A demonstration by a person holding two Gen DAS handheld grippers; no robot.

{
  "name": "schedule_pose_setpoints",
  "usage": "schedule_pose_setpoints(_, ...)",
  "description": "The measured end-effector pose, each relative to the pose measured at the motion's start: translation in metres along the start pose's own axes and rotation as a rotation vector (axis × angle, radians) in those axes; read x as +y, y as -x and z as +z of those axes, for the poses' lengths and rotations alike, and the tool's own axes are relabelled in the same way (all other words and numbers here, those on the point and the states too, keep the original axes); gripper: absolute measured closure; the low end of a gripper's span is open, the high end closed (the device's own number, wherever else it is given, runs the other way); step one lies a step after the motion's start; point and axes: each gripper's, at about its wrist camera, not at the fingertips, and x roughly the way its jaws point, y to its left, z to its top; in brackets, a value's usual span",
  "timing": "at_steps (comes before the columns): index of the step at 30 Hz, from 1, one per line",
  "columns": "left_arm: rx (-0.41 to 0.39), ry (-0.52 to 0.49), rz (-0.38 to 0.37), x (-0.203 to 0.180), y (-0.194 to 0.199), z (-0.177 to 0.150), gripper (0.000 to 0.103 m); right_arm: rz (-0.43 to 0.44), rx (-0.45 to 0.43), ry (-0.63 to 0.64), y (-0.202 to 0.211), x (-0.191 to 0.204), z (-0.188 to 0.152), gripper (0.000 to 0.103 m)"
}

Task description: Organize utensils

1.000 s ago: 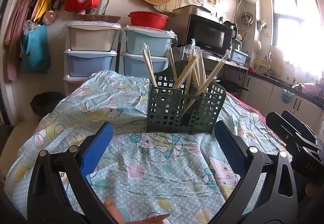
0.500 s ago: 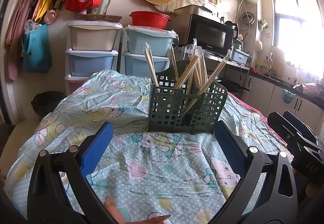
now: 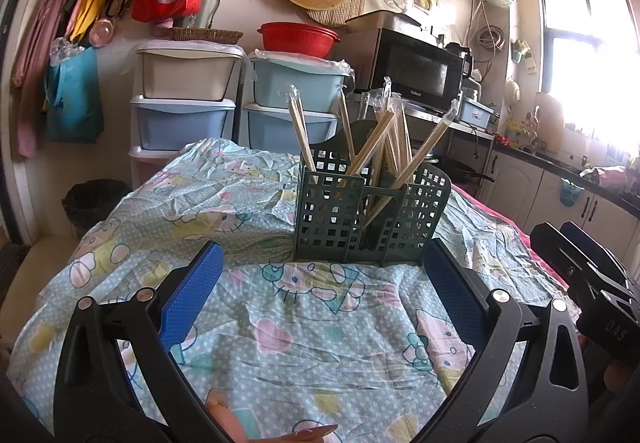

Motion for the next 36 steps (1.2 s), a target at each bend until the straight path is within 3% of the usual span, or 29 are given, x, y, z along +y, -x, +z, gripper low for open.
schedule_pose_setpoints(36, 0.000, 0.003, 0.002, 0.0022, 0.0006, 0.0007, 0.011, -0.005, 0.004, 0.002, 0.0024, 0.0005, -0.0015, 0.007)
